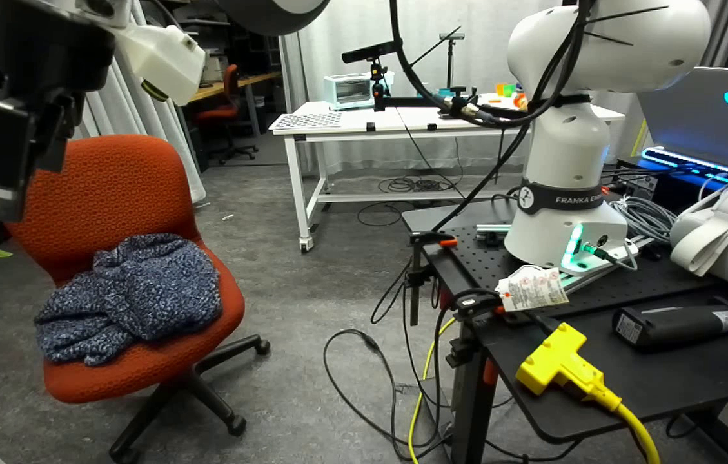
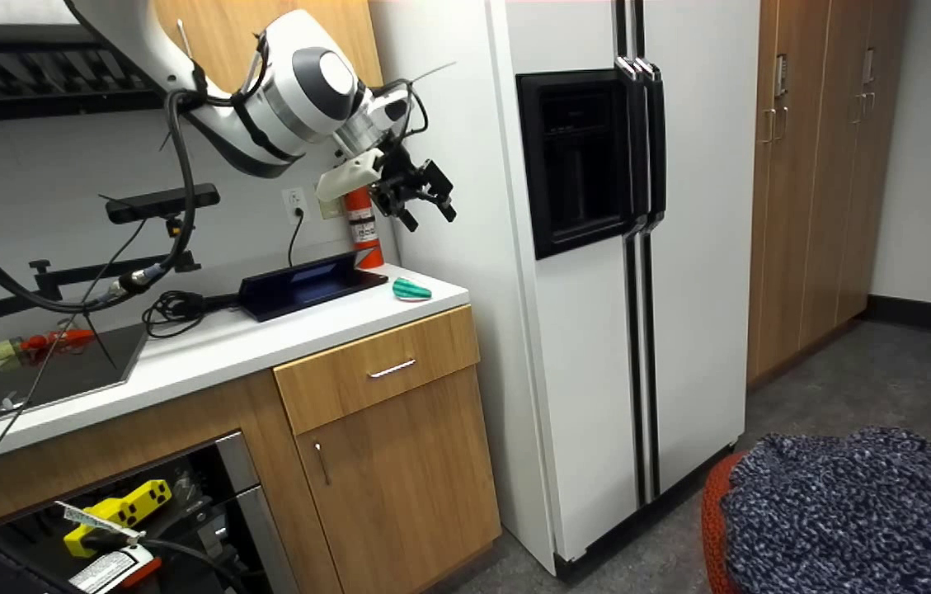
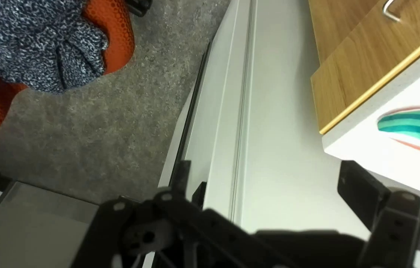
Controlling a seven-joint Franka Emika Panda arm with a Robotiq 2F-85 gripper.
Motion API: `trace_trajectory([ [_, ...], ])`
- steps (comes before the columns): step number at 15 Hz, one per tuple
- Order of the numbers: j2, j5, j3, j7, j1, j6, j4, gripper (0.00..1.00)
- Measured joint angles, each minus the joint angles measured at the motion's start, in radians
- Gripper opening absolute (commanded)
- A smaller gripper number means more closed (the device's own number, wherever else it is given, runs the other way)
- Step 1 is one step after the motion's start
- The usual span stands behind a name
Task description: Open the drawer on the right side of the counter, take the watermelon out of the drawer and place it on the countertop, close the drawer
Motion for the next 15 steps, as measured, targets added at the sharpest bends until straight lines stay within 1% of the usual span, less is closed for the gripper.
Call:
trace_trajectory([
  [4,-0.032,0.049,0.002,-0.008,-0.002,0.097,-0.053,1.00],
  [6,-0.043,0.082,0.008,-0.020,-0.002,0.125,-0.073,1.00],
  [8,-0.051,0.111,0.015,-0.040,-0.002,0.135,-0.088,1.00],
  [15,-0.061,0.118,0.018,-0.042,-0.002,0.136,-0.098,1.00],
])
